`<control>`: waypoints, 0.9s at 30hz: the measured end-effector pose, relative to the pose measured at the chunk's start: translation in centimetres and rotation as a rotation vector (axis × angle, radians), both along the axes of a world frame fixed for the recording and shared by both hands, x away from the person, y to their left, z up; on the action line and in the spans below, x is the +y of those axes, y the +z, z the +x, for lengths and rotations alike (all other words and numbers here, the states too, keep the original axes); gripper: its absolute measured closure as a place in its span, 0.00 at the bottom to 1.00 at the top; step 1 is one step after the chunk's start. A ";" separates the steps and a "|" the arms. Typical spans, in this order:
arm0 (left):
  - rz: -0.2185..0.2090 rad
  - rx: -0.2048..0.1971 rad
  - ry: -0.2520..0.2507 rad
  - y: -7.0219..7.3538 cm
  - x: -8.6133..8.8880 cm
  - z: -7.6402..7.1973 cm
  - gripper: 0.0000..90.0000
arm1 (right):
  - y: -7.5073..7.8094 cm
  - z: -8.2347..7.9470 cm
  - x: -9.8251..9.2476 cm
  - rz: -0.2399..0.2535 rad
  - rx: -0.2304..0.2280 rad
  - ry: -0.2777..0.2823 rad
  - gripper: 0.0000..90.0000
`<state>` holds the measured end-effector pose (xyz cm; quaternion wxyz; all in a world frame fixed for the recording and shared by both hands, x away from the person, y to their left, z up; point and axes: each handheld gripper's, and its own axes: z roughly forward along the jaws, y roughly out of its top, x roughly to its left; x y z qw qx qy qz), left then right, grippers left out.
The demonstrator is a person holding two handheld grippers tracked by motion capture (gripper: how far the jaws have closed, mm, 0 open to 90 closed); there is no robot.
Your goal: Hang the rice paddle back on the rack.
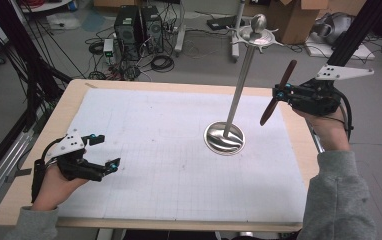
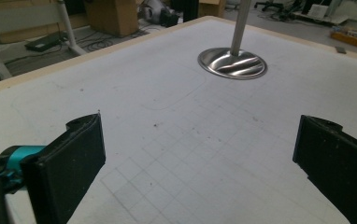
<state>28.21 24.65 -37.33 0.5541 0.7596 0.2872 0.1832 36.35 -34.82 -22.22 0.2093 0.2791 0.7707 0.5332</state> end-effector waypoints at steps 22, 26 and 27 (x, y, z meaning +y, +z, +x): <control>-0.009 0.011 -0.005 -0.1 0.5 -0.5 0.03 | 2.0 0.8 0.2 0.060 -0.013 0.032 0.86; -0.010 0.009 0.001 -0.1 0.8 -0.5 0.03 | 2.1 1.2 0.1 0.055 -0.008 0.027 0.86; -0.010 0.009 0.001 -0.1 0.8 -0.5 0.03 | 2.1 1.2 0.1 0.055 -0.008 0.027 0.86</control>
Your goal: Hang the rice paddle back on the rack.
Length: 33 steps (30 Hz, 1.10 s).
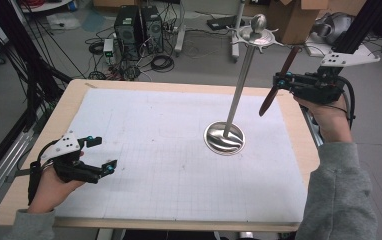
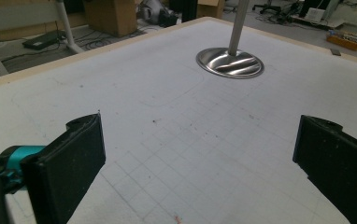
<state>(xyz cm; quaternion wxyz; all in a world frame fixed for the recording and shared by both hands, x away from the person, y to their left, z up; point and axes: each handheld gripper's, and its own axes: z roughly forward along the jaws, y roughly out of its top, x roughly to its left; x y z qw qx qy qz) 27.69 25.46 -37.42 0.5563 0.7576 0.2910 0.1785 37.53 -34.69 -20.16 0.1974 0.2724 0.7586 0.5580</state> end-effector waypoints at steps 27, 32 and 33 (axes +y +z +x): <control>0.014 0.012 0.015 -0.1 0.3 -0.3 0.03 | 0.7 0.5 0.9 0.045 -0.018 0.028 0.86; 0.006 0.007 0.026 0.0 0.7 -0.4 0.03 | 0.6 0.7 1.1 0.043 -0.021 0.026 0.86; 0.007 0.004 0.026 0.1 0.8 -0.4 0.03 | 0.6 0.8 1.1 0.044 -0.020 0.027 0.86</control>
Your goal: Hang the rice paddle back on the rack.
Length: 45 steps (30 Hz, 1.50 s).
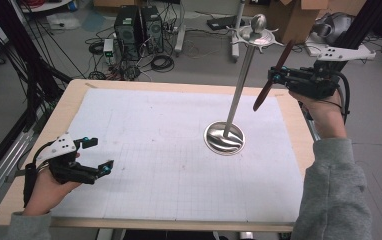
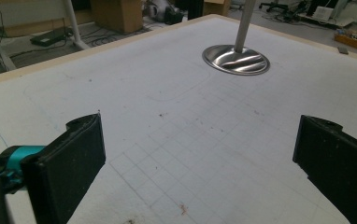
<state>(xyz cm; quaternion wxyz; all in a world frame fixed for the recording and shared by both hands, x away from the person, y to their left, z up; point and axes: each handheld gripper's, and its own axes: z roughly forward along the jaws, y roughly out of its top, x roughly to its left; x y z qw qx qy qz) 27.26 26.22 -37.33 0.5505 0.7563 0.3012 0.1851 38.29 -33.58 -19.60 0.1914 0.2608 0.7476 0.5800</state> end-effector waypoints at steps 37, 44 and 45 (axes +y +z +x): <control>0.001 0.005 0.001 -0.1 0.1 0.0 0.03 | -0.1 0.0 0.1 -0.001 0.007 0.010 0.86; 0.001 0.006 0.000 -0.1 0.1 0.0 0.03 | -0.1 0.1 -0.1 0.005 0.008 0.001 0.86; 0.001 0.006 0.000 -0.1 0.1 0.0 0.03 | -0.1 0.1 -0.1 0.005 0.008 0.001 0.86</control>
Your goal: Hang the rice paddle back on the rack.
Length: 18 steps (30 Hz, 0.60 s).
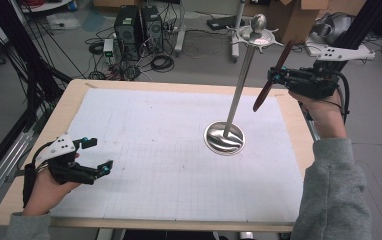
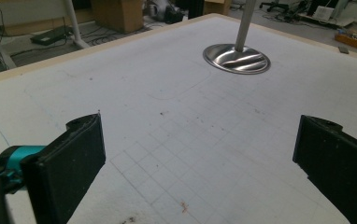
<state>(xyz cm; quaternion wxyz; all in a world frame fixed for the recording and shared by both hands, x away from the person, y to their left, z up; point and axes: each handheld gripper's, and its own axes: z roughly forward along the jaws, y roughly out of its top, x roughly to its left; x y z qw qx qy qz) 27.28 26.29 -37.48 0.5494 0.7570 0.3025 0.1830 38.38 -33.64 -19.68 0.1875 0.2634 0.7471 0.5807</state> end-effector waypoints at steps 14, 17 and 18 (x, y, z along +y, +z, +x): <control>-0.001 0.000 0.003 0.0 0.1 0.0 0.03 | 0.0 0.3 0.4 0.000 -0.001 0.004 0.86; 0.000 0.000 0.001 0.0 0.1 0.0 0.03 | 0.1 0.3 0.5 -0.001 0.000 0.005 0.86; 0.000 0.000 0.000 0.0 0.1 0.0 0.03 | 0.1 0.4 0.5 -0.002 -0.005 0.006 0.86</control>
